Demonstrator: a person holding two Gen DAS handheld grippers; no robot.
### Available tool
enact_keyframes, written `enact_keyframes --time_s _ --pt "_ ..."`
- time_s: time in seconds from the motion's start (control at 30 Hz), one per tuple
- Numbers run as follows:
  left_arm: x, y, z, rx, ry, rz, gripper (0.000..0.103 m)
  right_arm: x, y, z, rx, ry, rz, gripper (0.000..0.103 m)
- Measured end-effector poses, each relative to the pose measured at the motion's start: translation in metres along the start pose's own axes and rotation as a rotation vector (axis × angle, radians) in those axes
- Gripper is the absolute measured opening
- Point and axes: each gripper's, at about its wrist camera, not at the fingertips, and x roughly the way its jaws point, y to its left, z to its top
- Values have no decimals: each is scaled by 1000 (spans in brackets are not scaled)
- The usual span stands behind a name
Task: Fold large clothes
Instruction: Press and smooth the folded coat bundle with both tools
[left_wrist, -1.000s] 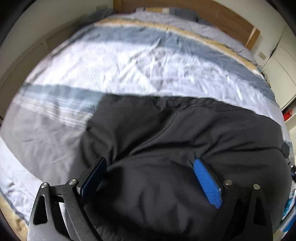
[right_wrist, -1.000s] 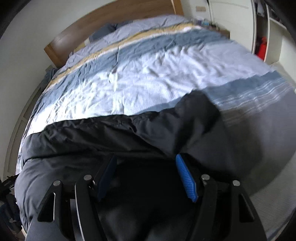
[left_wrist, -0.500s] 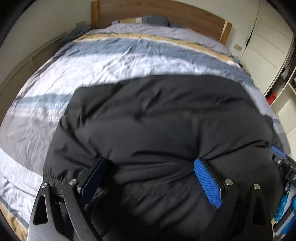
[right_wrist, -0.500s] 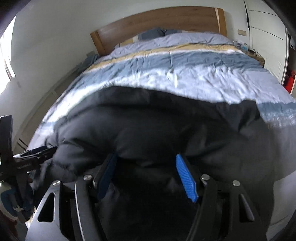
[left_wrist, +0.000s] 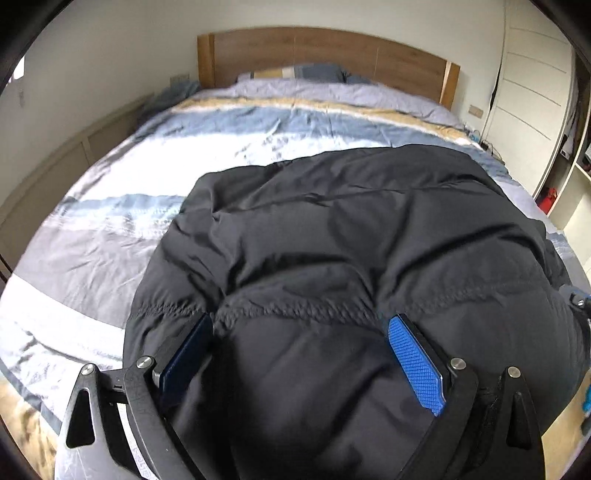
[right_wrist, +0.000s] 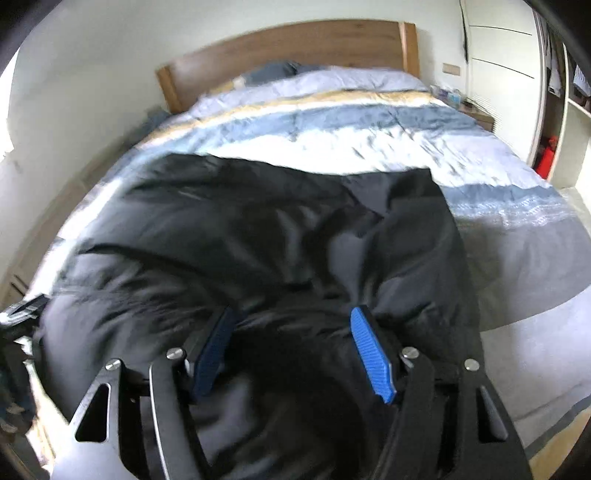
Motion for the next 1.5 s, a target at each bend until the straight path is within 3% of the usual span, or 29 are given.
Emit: enact_keyframes --time_s 0.23,0.53,0.7,1.5 --pt "-2 0 -18 3 -53 28 95 3 8 -24 2 13 54 65" --pt "-5 -1 -23 2 -76 35 95 1 3 -25 -7 17 -11 65" --pt "-10 1 -27 4 -77 40 95 -14 4 -32 -4 -8 0 65" --pt "-31 3 -44 33 -43 91 97 -45 -28 -65 70 34 -44 65"
